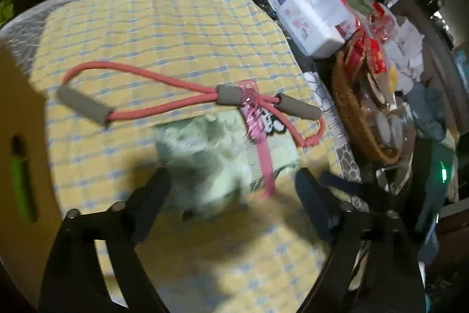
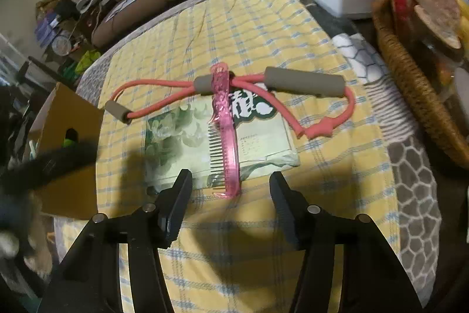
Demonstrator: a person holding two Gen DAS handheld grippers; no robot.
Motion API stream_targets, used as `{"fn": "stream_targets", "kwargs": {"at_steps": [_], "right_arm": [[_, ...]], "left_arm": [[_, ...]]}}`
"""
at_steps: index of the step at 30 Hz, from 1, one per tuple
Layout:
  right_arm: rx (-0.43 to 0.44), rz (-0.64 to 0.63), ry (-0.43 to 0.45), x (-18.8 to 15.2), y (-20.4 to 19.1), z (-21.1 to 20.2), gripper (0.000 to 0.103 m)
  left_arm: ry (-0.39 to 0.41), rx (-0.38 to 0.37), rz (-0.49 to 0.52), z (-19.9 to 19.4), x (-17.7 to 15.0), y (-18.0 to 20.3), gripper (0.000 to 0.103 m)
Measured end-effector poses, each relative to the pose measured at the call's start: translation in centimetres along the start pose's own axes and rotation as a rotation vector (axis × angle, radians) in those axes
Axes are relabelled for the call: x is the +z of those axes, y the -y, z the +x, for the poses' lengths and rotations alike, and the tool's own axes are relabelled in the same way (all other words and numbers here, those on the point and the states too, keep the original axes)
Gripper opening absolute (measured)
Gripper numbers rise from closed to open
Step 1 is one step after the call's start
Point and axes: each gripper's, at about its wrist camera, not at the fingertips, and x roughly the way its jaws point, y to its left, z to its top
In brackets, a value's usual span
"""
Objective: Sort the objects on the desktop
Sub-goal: 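Move both grippers back to the cloth toward the pink comb, then grasp the pink comb with the left gripper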
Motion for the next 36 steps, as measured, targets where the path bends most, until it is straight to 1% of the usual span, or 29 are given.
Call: {"fn": "stream_targets", "kwargs": {"at_steps": [5,8,13,15,16,18,20,22,23,24,26,30,34,36], "right_arm": [[0.011,-0.033,-0.017,0.4,0.4,1.6,0.055],[0.010,-0.056,-0.019,0.5,0.3,2.3,0.055],[0.028,-0.069,-0.007,0.3,0.4,2.7,0.055],[0.025,-0.081,-0.005,0.2,0.4,2.8,0.055],[0.018,-0.088,-0.006,0.2,0.5,2.9,0.055],[0.016,-0.096,-0.010,0.3,0.6,3.1,0.055],[0.020,-0.098,-0.013,0.4,0.7,3.4,0.055],[0.029,-0.099,-0.017,0.7,0.7,3.7,0.055],[0.042,-0.098,-0.022,0.8,0.7,3.8,0.054],[0.063,-0.099,-0.028,0.9,0.6,4.0,0.048],[0.065,-0.105,-0.035,1.0,0.4,4.1,0.046],[0.063,-0.100,-0.034,1.1,0.4,4.2,0.046],[0.057,-0.104,-0.032,1.3,0.1,4.4,0.046],[0.073,-0.099,-0.035,1.5,0.0,4.6,0.046]], "left_arm": [[-0.048,0.006,-0.022,5.1,2.7,1.0,0.081],[-0.072,0.037,-0.008,7.9,4.0,1.4,0.081],[-0.110,0.041,0.008,11.2,5.2,2.4,0.080],[-0.109,0.077,0.032,11.8,5.6,2.7,0.070],[-0.102,0.094,0.046,12.0,5.6,2.8,0.068],[-0.098,0.121,0.048,12.1,5.8,2.9,0.061],[-0.099,0.147,0.043,12.2,5.9,2.9,0.059],[-0.099,0.158,0.062,12.4,5.9,3.3,0.053],[-0.096,0.164,0.076,12.5,5.9,3.4,0.041],[-0.092,0.174,0.083,12.5,5.8,3.5,0.025],[-0.082,0.170,0.093,12.4,5.7,3.7,0.024],[-0.074,0.124,0.062,11.9,5.4,3.1,0.022],[-0.069,0.082,0.045,10.8,5.0,2.9,0.022],[-0.066,0.065,0.043,10.2,4.8,2.9,0.022]]}}
